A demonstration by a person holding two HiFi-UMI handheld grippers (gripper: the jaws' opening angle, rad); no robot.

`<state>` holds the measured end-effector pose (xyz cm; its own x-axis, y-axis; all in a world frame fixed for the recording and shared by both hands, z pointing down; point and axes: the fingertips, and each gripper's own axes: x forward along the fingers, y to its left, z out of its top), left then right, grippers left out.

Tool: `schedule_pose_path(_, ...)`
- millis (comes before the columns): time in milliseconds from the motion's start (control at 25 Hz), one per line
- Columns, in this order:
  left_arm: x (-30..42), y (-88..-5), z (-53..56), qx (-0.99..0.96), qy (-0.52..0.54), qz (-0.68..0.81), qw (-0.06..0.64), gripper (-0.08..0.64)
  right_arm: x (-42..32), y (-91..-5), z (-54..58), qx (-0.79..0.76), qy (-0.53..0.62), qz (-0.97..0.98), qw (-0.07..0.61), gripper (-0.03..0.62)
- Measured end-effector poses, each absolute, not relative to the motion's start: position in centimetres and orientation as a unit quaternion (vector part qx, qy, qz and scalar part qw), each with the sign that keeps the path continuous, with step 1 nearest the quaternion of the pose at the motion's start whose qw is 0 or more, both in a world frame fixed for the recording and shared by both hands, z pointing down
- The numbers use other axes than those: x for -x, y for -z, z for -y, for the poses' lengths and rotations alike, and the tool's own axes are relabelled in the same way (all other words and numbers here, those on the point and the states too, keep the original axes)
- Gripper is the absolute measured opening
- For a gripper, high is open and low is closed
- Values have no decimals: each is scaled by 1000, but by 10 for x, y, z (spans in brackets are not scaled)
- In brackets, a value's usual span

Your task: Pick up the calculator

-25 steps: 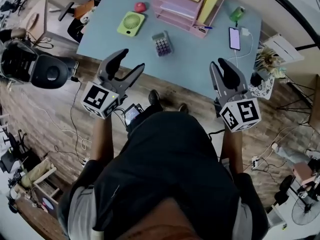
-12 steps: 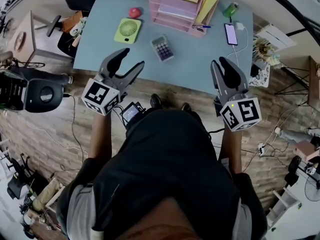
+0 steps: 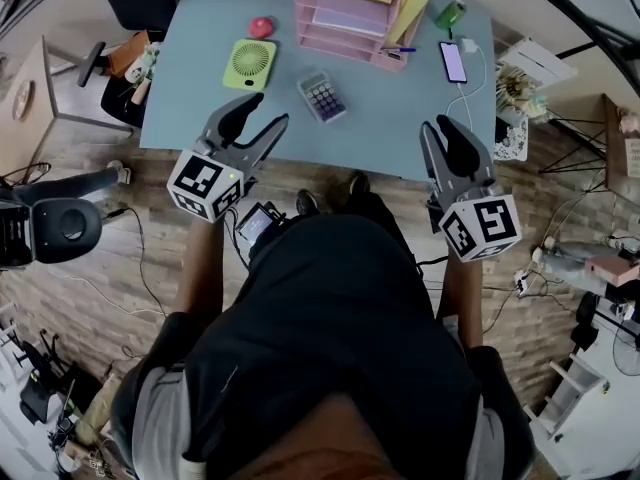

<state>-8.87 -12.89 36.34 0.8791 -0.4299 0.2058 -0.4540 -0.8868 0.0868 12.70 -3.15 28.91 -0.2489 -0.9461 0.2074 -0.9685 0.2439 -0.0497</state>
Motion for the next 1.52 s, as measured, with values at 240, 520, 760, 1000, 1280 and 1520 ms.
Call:
schedule_pose_path(240,95,-385,137,-962,-103,238,88,272,-120,-302,51,-596,-95,794,73,86)
schedule_pose_path(520,112,-406,154,-950,-113,267,119,272,-97,-319,92,-553,-116,821,83,87)
schedule_pose_path(760,111,-434,173,-939,-123,284,150,272,-92,-334,124,-528,-132,834,97,101)
schedule_pose_path(1000,98,-459,195,-930,-134,293,175,272,-93,-350,154,-503,-148,845,104,115)
schedule_pose_path(1280,82,-503,219,-919,-158,292,211,272,-93,-374,181,-481,-171,852,119,115)
schedule_pose_path(1520,69,-539,236,-909,-176,289,244,272,-94,-393,196,-467,-191,853,132,115)
